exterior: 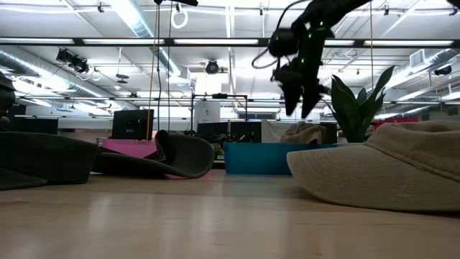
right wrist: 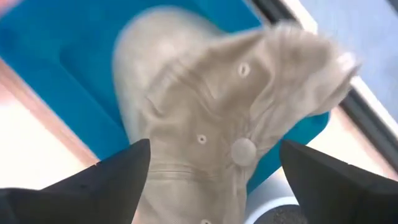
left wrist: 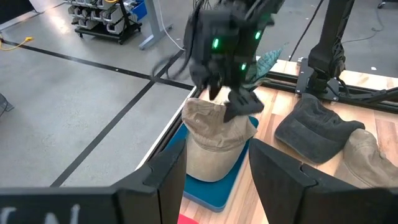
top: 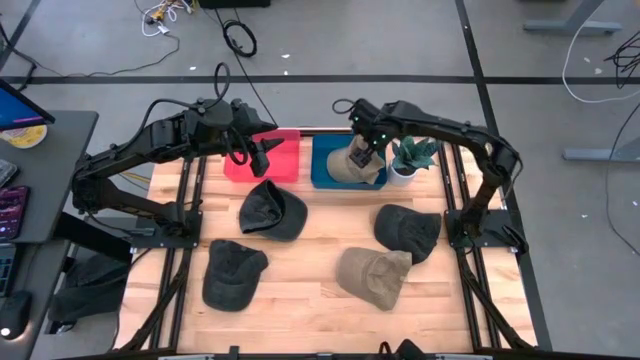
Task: Pick & Place hat
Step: Put the left light brown cap into the blue bin, then put the light brown cap into the blue bin
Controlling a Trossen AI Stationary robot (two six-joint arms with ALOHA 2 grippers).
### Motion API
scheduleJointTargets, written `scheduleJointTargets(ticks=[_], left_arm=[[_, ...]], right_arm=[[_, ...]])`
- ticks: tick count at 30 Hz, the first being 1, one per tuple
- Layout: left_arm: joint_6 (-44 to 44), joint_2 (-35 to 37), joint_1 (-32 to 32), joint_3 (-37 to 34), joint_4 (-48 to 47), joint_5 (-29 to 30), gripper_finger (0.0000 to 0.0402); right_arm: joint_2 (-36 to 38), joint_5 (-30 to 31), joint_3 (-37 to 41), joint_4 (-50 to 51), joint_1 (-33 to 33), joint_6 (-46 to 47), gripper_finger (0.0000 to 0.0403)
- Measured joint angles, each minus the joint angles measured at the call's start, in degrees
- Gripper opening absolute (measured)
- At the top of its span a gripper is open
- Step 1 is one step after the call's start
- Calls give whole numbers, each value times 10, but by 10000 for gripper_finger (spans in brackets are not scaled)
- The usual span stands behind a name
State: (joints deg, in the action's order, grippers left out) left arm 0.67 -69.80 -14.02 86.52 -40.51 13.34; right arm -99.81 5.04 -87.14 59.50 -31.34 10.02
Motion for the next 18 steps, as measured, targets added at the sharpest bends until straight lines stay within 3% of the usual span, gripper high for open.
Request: scheduleJointTargets(ticks=[6,13,18], left_arm=[[2,0,0,0,0,0,179],[2,0,0,0,-1,0,179],[2,-1,0,0,-1,0,179]], right_arm=[[60,-24,-51,31,2,0,351],[176,-213,-61,63,15,0,317],[250,-311,-57,139,68,-26,260]])
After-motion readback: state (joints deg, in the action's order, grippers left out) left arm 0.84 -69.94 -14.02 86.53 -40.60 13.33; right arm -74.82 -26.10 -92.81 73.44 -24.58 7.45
